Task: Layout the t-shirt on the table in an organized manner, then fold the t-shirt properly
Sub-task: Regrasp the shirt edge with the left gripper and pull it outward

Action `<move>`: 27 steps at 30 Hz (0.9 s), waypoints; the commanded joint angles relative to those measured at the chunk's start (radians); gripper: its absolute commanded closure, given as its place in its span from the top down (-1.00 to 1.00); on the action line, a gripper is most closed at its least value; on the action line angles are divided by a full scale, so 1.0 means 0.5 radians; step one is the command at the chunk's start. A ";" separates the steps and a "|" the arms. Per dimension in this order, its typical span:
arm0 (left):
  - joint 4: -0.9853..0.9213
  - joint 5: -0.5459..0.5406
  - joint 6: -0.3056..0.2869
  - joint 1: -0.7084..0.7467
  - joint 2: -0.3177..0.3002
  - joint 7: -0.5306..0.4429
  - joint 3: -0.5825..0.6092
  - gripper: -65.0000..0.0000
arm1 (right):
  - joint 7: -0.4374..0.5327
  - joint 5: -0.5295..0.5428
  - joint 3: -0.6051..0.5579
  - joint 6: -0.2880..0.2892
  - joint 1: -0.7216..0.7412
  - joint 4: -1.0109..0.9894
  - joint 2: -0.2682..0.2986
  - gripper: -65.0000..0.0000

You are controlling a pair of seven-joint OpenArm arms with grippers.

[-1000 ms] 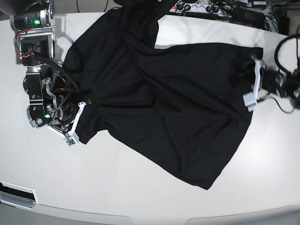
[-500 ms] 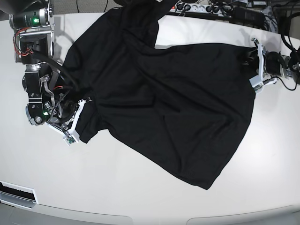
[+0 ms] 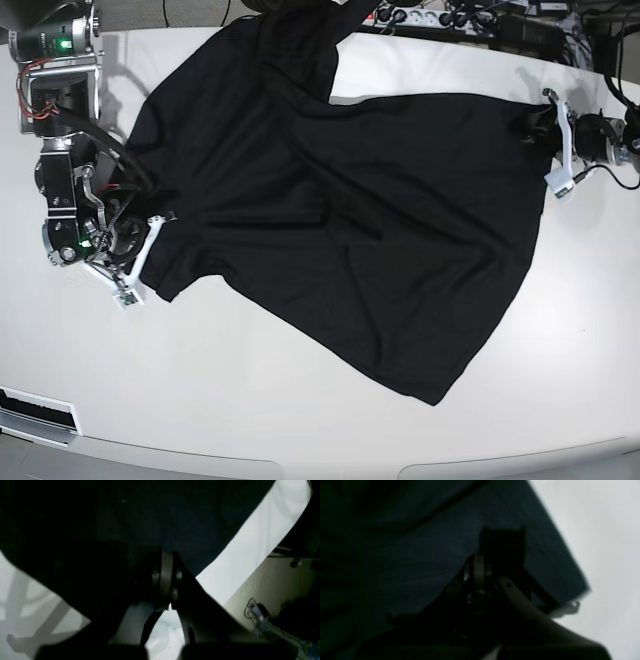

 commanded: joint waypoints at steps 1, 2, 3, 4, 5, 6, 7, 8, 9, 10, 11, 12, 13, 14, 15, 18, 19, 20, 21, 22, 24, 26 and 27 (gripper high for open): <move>-0.104 0.482 0.166 0.044 -0.027 0.324 0.025 -1.00 | 0.014 -0.018 0.010 -0.044 0.050 0.031 0.027 -1.00; -0.114 0.482 0.167 0.044 -0.036 0.324 0.025 -1.00 | 0.014 -0.034 0.010 -0.086 0.050 0.031 0.030 -1.00; -0.117 0.484 0.169 0.044 -0.046 0.325 0.025 -1.00 | 0.014 -0.054 0.010 -0.120 0.050 0.031 0.031 -1.00; -0.116 0.500 0.176 0.044 -0.056 0.325 0.025 -1.00 | 0.014 -0.061 0.010 -0.136 0.050 0.031 0.032 -1.00; -0.116 0.528 0.196 0.044 -0.065 0.325 0.025 -1.00 | 0.014 -0.060 0.010 -0.134 0.051 0.031 0.033 -1.00; -0.115 0.564 0.224 0.043 -0.076 0.323 0.025 -1.00 | 0.015 -0.060 0.010 -0.132 0.053 0.031 0.033 -1.00; -0.109 0.572 0.244 0.042 -0.092 0.324 0.025 -1.00 | 0.015 -0.059 0.010 -0.119 0.055 0.031 0.031 -1.00; -0.085 0.549 0.246 0.042 -0.115 0.325 0.025 -1.00 | 0.015 -0.059 0.010 -0.089 0.055 0.031 0.032 -1.00; -0.039 0.491 0.233 0.043 -0.145 0.334 0.025 -1.00 | 0.017 -0.059 0.010 -0.056 0.056 0.031 0.032 -1.00; 0.022 0.381 0.208 0.043 -0.179 0.372 0.025 -1.00 | 0.017 -0.050 0.010 -0.027 0.059 0.031 0.032 -1.00; 0.102 0.246 0.175 0.042 -0.220 0.427 0.025 -1.00 | 0.017 -0.025 0.010 0.009 0.061 0.031 0.032 -1.00; 0.198 0.106 0.146 0.042 -0.262 0.483 0.024 -1.00 | 0.016 0.025 0.010 0.052 0.062 0.031 0.033 -1.00; 0.304 -0.018 0.120 0.043 -0.304 0.533 0.024 -1.00 | 0.016 0.070 0.010 0.117 0.062 0.031 0.034 -1.00; 0.420 -0.114 0.105 0.043 -0.343 0.568 0.024 -1.00 | 0.016 0.113 0.010 0.175 0.062 0.031 0.034 -1.00; 0.535 -0.169 0.105 0.042 -0.377 0.585 0.024 -1.00 | 0.014 0.153 0.010 0.229 0.062 0.031 0.034 -1.00; 0.841 -0.171 0.113 0.042 -0.426 0.588 0.024 -1.00 | -0.037 0.266 0.010 0.341 0.060 0.031 0.031 -1.00; 0.906 -0.171 0.130 0.043 -0.423 0.588 0.025 -1.00 | -0.054 0.301 0.010 0.375 0.053 0.031 0.031 -1.00; 0.945 -0.162 0.130 0.043 -0.405 0.588 0.025 -1.00 | -0.062 0.327 0.010 0.397 0.049 0.031 0.030 -1.00; 0.958 -0.121 0.136 0.043 -0.378 0.588 0.025 -1.00 | -0.066 0.338 0.010 0.412 0.042 0.031 0.026 -1.00; 0.958 -0.064 0.137 0.043 -0.343 0.584 0.025 -1.00 | -0.067 0.346 0.010 0.432 0.037 0.031 0.024 -1.00; 0.935 0.010 0.142 0.043 -0.269 0.581 0.025 -1.00 | -0.068 0.347 0.010 0.470 0.027 0.031 0.022 -1.00; 0.895 0.066 0.220 0.043 -0.200 0.580 0.025 -1.00 | -0.093 0.360 0.010 0.522 0.027 0.031 0.022 -1.00; 0.869 0.114 0.242 0.043 -0.167 0.569 0.025 -1.00 | -0.119 0.378 0.010 0.548 0.027 0.031 0.022 -1.00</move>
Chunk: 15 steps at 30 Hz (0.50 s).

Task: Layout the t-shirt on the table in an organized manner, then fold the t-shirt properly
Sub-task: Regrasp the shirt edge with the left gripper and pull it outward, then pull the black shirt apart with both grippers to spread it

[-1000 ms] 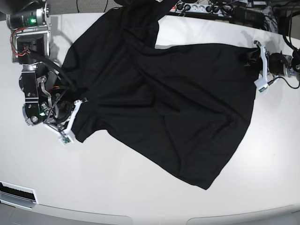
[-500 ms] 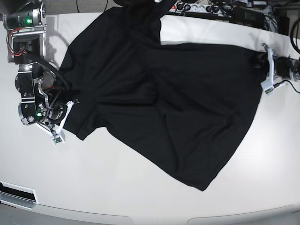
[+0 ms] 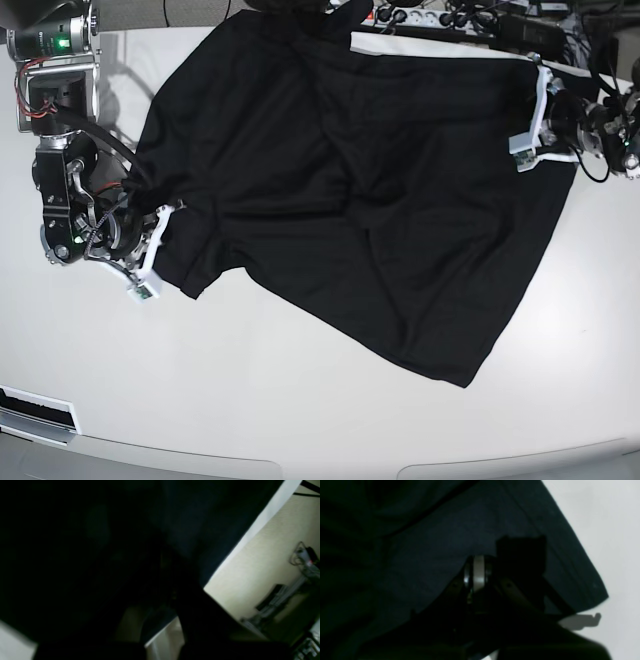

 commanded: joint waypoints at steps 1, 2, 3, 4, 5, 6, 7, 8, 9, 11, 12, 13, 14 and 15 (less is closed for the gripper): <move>-0.032 0.076 0.017 -0.022 0.005 -0.017 -0.013 -1.00 | -0.011 0.039 0.009 0.034 0.038 0.030 0.023 -1.00; -0.080 0.121 0.015 -0.021 0.032 -0.042 -0.013 -1.00 | -0.010 0.040 0.008 0.038 0.034 0.030 0.021 -1.00; -0.140 0.153 0.015 -0.021 0.056 -0.063 -0.013 -1.00 | -0.009 0.039 0.008 0.034 0.024 0.030 0.016 -1.00; -0.215 0.179 0.010 -0.021 0.079 -0.091 -0.012 -1.00 | -0.009 0.039 0.008 0.034 0.009 0.030 0.011 -1.00; -0.301 0.211 -0.001 -0.021 0.101 -0.126 -0.012 -1.00 | -0.009 0.039 0.006 0.034 -0.004 0.030 0.002 -1.00; -0.393 0.256 -0.013 -0.023 0.124 -0.170 -0.012 -1.00 | -0.009 0.037 0.004 0.034 -0.018 0.028 -0.005 -1.00; -0.481 0.314 -0.031 -0.023 0.148 -0.238 -0.012 -1.00 | -0.003 0.037 0.003 0.034 -0.030 0.025 -0.009 -1.00; -0.565 0.375 -0.048 -0.023 0.170 -0.305 -0.012 -1.00 | 0.001 0.035 0.003 0.034 -0.031 0.006 -0.014 -1.00; -0.638 0.440 -0.060 -0.024 0.191 -0.363 -0.012 -1.00 | 0.014 0.022 0.003 0.034 -0.027 -0.025 -0.018 -1.00; -0.753 0.530 -0.059 -0.022 0.225 -0.413 -0.012 -1.00 | 0.118 -0.078 0.003 0.003 -0.027 -0.099 -0.023 -1.00; -0.798 0.539 -0.058 -0.022 0.235 -0.414 -0.012 -1.00 | 0.180 -0.144 0.003 -0.040 -0.023 -0.144 -0.024 -1.00; -0.832 0.544 -0.058 -0.022 0.238 -0.414 -0.012 -1.00 | 0.225 -0.209 0.003 -0.082 -0.005 -0.192 -0.029 -1.00; -0.849 0.545 -0.059 -0.023 0.237 -0.414 -0.012 -1.00 | 0.243 -0.258 0.003 -0.126 0.015 -0.242 -0.033 -1.00; -0.851 0.545 -0.059 -0.022 0.231 -0.411 -0.012 -1.00 | 0.246 -0.272 0.002 -0.157 0.043 -0.282 -0.033 -1.00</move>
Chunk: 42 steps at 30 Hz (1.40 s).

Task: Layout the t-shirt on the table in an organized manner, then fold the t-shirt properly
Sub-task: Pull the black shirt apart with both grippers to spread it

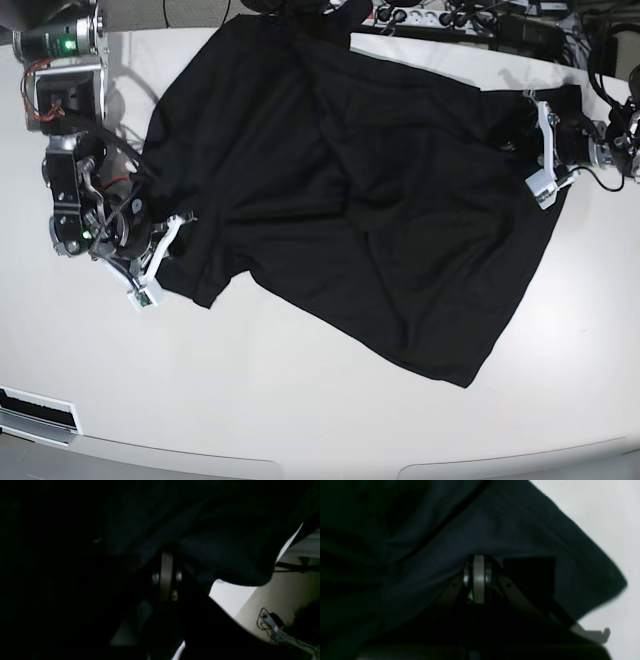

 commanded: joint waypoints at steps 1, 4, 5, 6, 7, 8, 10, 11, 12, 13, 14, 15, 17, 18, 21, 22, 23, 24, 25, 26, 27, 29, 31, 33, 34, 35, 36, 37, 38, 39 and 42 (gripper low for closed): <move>-0.076 0.441 0.165 0.040 -0.018 0.337 0.026 -1.00 | -0.101 -0.115 -0.006 -0.078 0.035 -0.044 0.023 -1.00; -0.070 0.440 0.165 0.039 -0.023 0.340 0.025 -1.00 | -0.098 -0.214 -0.011 -0.227 0.123 -0.082 0.023 -1.00; -0.069 0.440 0.166 0.040 -0.024 0.346 0.025 -1.00 | -0.089 -0.259 -0.011 -0.298 0.148 -0.082 0.023 -1.00; -0.069 0.440 0.166 0.040 -0.024 0.355 0.025 -1.00 | -0.069 -0.307 -0.011 -0.364 0.176 -0.082 0.023 -1.00; -0.069 0.440 0.165 0.040 -0.028 0.359 0.026 -1.00 | -0.047 -0.349 -0.011 -0.423 0.208 -0.082 0.023 -1.00; -0.069 0.440 0.166 0.040 -0.033 0.359 0.026 -1.00 | -0.033 -0.375 -0.011 -0.472 0.237 -0.082 0.023 -1.00; -0.069 0.441 0.165 0.039 -0.045 0.362 0.025 -1.00 | -0.024 -0.437 -0.011 -0.559 0.304 -0.082 0.024 -1.00; -0.069 0.441 0.166 0.039 -0.051 0.362 0.025 -1.00 | -0.018 -0.468 -0.011 -0.603 0.334 -0.082 0.025 -1.00; -0.066 0.441 0.165 0.039 -0.057 0.361 0.025 -1.00 | -0.018 -0.494 -0.011 -0.637 0.369 -0.082 0.029 -1.00; -0.065 0.442 0.165 0.039 -0.063 0.362 0.025 -1.00 | -0.019 -0.514 -0.011 -0.658 0.404 -0.082 0.036 -1.00; -0.061 0.442 0.164 0.039 -0.072 0.362 0.025 -1.00 | -0.025 -0.523 -0.011 -0.666 0.436 -0.082 0.045 -1.00; -0.059 0.448 0.165 0.039 -0.080 0.362 0.025 -1.00 | -0.053 -0.515 -0.011 -0.666 0.472 -0.081 0.057 -1.00; -0.059 0.497 0.166 0.037 -0.102 0.359 0.025 -1.00 | -0.207 -0.377 -0.011 -0.513 0.545 -0.079 0.081 -1.00; -0.059 0.521 0.167 0.033 -0.117 0.356 0.025 -1.00 | -0.315 -0.237 -0.011 -0.337 0.578 -0.079 0.096 -1.00; -0.057 0.537 0.167 0.027 -0.185 0.329 0.025 -1.00 | -0.586 0.304 -0.008 0.146 0.625 -0.077 0.130 -1.00; -0.053 0.537 0.168 0.027 -0.211 0.311 0.025 -1.00 | -0.691 0.491 -0.008 0.286 0.624 -0.077 0.140 -1.00; -0.046 0.537 0.168 0.028 -0.239 0.288 0.025 -1.00 | -0.817 0.666 -0.008 0.359 0.617 -0.077 0.145 -1.00; -0.040 0.537 0.168 0.027 -0.264 0.272 0.025 -1.00 | -0.958 0.843 -0.009 0.359 0.603 -0.077 0.145 -1.00; -0.031 0.537 0.178 0.027 -0.287 0.255 0.025 -1.00 | -1.084 1.022 -0.009 0.359 0.583 -0.077 0.145 -1.00; -0.017 0.537 0.201 0.027 -0.307 0.239 0.025 -1.00 | -1.181 1.178 -0.009 0.359 0.552 -0.077 0.144 -1.00; -0.002 0.538 0.234 0.027 -0.323 0.235 0.025 -1.00 | -1.257 1.308 -0.009 0.359 0.522 -0.077 0.144 -1.00; 0.031 0.538 0.264 0.012 -0.340 0.238 0.025 -1.00 | -1.301 1.430 -0.009 0.359 0.443 -0.077 0.143 -1.00; 0.031 0.538 0.263 -0.022 -0.343 0.249 0.025 -1.00 | -1.276 1.427 -0.009 0.359 0.346 -0.077 0.129 -1.00; 0.031 0.536 0.263 -0.059 -0.343 0.249 0.025 -1.00 | -1.231 1.406 -0.009 0.359 0.243 -0.077 0.112 -1.00; 0.031 0.536 0.263 -0.076 -0.343 0.249 0.025 -1.00 | -1.186 1.373 -0.009 0.359 0.192 -0.077 0.105 -1.00; 0.031 0.536 0.263 -0.099 -0.340 0.249 0.025 -1.00 | -1.126 1.308 -0.009 0.359 0.143 -0.077 0.099 -1.00; 0.031 0.536 0.270 -0.117 -0.338 0.249 0.025 -1.00 | -1.059 1.244 -0.009 0.359 0.103 -0.077 0.094 -1.00; 0.031 0.533 0.272 -0.140 -0.335 0.249 0.025 -1.00 | -0.987 1.168 -0.010 0.359 0.061 -0.077 0.093 -1.00; 0.031 0.526 0.271 -0.163 -0.333 0.250 0.025 -1.00 | -0.903 1.089 -0.010 0.359 0.027 -0.077 0.092 -1.00; 0.031 0.523 0.272 -0.180 -0.333 0.249 0.025 -1.00 | -0.809 0.992 -0.010 0.359 -0.005 -0.077 0.093 -1.00; 0.031 0.489 0.272 -0.226 -0.333 0.252 0.025 -1.00 | -0.440 0.581 -0.010 0.359 -0.080 -0.077 0.093 -1.00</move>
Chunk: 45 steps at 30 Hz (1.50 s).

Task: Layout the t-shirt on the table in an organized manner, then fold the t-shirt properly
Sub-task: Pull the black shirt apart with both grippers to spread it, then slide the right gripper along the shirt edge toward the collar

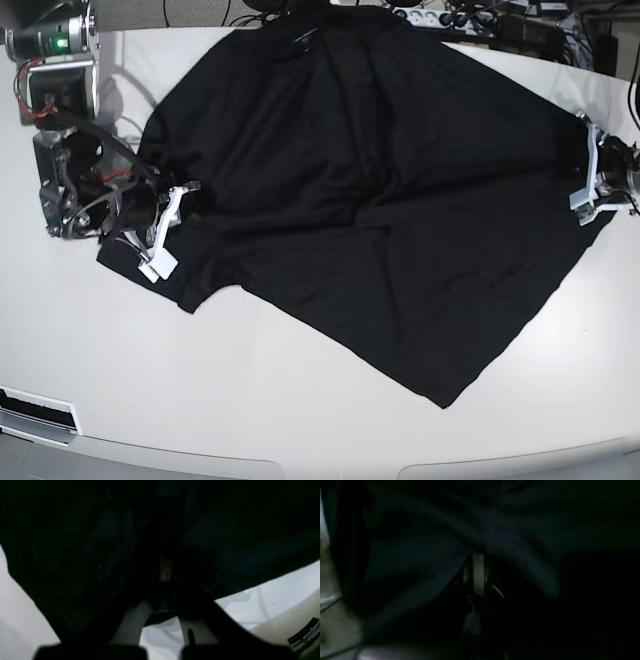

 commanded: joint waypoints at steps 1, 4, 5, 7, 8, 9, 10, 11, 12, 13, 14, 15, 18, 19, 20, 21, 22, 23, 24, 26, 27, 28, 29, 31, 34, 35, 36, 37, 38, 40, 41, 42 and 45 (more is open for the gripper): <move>-0.013 0.045 0.053 -0.008 -0.034 0.072 0.002 -1.00 | 0.006 -0.310 0.003 -0.108 -0.005 -0.006 0.027 -1.00; -0.013 -0.003 0.053 -0.010 -0.033 0.072 0.002 -1.00 | 0.270 -0.640 0.003 -0.108 -0.014 -0.006 0.028 -1.00; -0.014 -0.022 0.052 -0.009 -0.033 0.073 0.002 -1.00 | 0.323 -0.710 0.003 -0.134 -0.002 -0.006 0.028 -1.00; -0.014 -0.060 0.052 -0.008 -0.033 0.074 0.002 -1.00 | 0.362 -0.803 0.003 -0.266 0.046 -0.006 0.027 -1.00; -0.014 -0.061 0.052 -0.008 -0.032 0.074 0.002 -1.00 | 0.362 -0.832 0.003 -0.311 0.076 -0.006 0.028 -1.00; -0.014 -0.061 0.052 -0.008 -0.032 0.073 0.002 -1.00 | 0.362 -0.859 0.003 -0.354 0.111 -0.006 0.027 -1.00; -0.014 -0.061 0.053 -0.008 -0.031 0.074 0.002 -1.00 | 0.362 -0.896 0.003 -0.398 0.146 -0.006 0.027 -1.00; -0.014 -0.062 0.052 -0.008 -0.032 0.073 0.002 -1.00 | 0.364 -0.929 0.003 -0.448 0.185 -0.006 0.027 -1.00; -0.014 -0.069 0.052 -0.008 -0.032 0.074 0.002 -1.00 | 0.367 -0.961 0.003 -0.504 0.228 -0.006 0.027 -1.00; -0.014 -0.088 0.051 -0.008 -0.032 0.075 0.002 -1.00 | 0.369 -0.990 0.003 -0.566 0.267 -0.006 0.028 -1.00; -0.014 -0.121 0.051 -0.008 -0.032 0.085 0.002 -1.00 | 0.367 -1.006 0.003 -0.623 0.312 -0.006 0.029 -1.00; -0.013 -0.172 0.051 -0.009 -0.032 0.105 0.002 -1.00 | 0.359 -1.004 0.004 -0.661 0.354 -0.006 0.031 -1.00; -0.013 -0.313 0.051 -0.009 -0.021 0.172 0.002 -1.00 | 0.185 -0.811 0.004 -0.522 0.489 -0.006 0.047 -1.00; -0.013 -0.345 0.050 -0.009 -0.021 0.192 0.002 -1.00 | 0.082 -0.658 0.004 -0.362 0.528 -0.005 0.056 -1.00; -0.013 -0.370 0.051 -0.009 -0.016 0.216 0.002 -1.00 | -0.040 -0.467 0.004 -0.207 0.563 -0.003 0.064 -1.00; -0.013 -0.369 0.050 -0.009 -0.013 0.229 0.002 -1.00 | -0.176 -0.272 0.005 -0.108 0.587 -0.002 0.070 -1.00; -0.013 -0.365 0.051 -0.009 -0.011 0.232 0.002 -1.00 | -0.332 -0.062 0.005 -0.108 0.604 -0.002 0.074 -1.00; -0.014 -0.366 0.050 -0.008 -0.011 0.232 0.002 -1.00 | -0.498 0.141 0.005 -0.108 0.610 0.002 0.074 -1.00; -0.014 -0.367 0.050 -0.009 -0.011 0.232 0.002 -1.00 | -0.644 0.313 0.005 -0.108 0.610 0.004 0.073 -1.00; -0.013 -0.368 0.050 -0.010 -0.010 0.230 0.002 -1.00 | -0.905 0.627 0.005 -0.108 0.578 0.004 0.070 -1.00; -0.013 -0.368 0.050 -0.010 -0.008 0.228 0.002 -1.00 | -0.993 0.738 0.005 -0.108 0.546 0.004 0.066 -1.00; -0.013 -0.368 0.051 -0.011 -0.004 0.224 0.002 -1.00 | -1.053 0.805 0.005 -0.108 0.506 0.004 0.058 -1.00; -0.011 -0.369 0.050 -0.011 0.001 0.224 0.002 -1.00 | -1.064 0.816 0.005 -0.108 0.462 0.004 0.050 -1.00; -0.010 -0.370 0.051 -0.010 0.005 0.224 0.002 -1.00 | -1.031 0.774 0.005 -0.108 0.362 0.005 0.033 -1.00; -0.010 -0.369 0.050 -0.010 0.005 0.224 0.002 -1.00 | -0.844 0.623 0.005 -0.108 0.217 0.006 0.012 -1.00; -0.010 -0.369 0.050 -0.010 0.005 0.224 0.002 -1.00 | -0.737 0.517 0.005 -0.108 0.176 0.007 0.006 -1.00; -0.010 -0.368 0.050 -0.010 0.005 0.224 0.002 -1.00 | -0.599 0.356 0.002 -0.108 0.137 0.007 0.002 -1.00; -0.010 -0.369 0.050 -0.010 0.005 0.224 0.002 -1.00 | -0.436 0.149 0.000 -0.108 0.103 0.007 0.000 -1.00; -0.010 -0.369 0.050 -0.010 0.005 0.224 0.002 -1.00 | -0.262 -0.090 -0.012 -0.108 0.072 0.007 -0.001 -1.00; -0.010 -0.377 0.050 -0.010 0.005 0.224 0.002 -1.00 | -0.003 -0.552 -0.069 -0.108 0.032 0.007 0.002 -1.00; -0.010 -0.385 0.050 -0.010 0.005 0.225 0.002 -1.00 | 0.053 -0.725 -0.117 -0.122 0.027 0.007 0.003 -1.00; -0.010 -0.394 0.050 -0.010 0.005 0.225 0.002 -1.00 | 0.074 -0.864 -0.176 -0.253 0.029 0.007 0.005 -1.00; -0.010 -0.483 0.008 -0.010 0.005 0.248 0.002 -1.00 | 0.086 -1.125 -0.391 -0.655 0.089 0.007 0.013 -1.00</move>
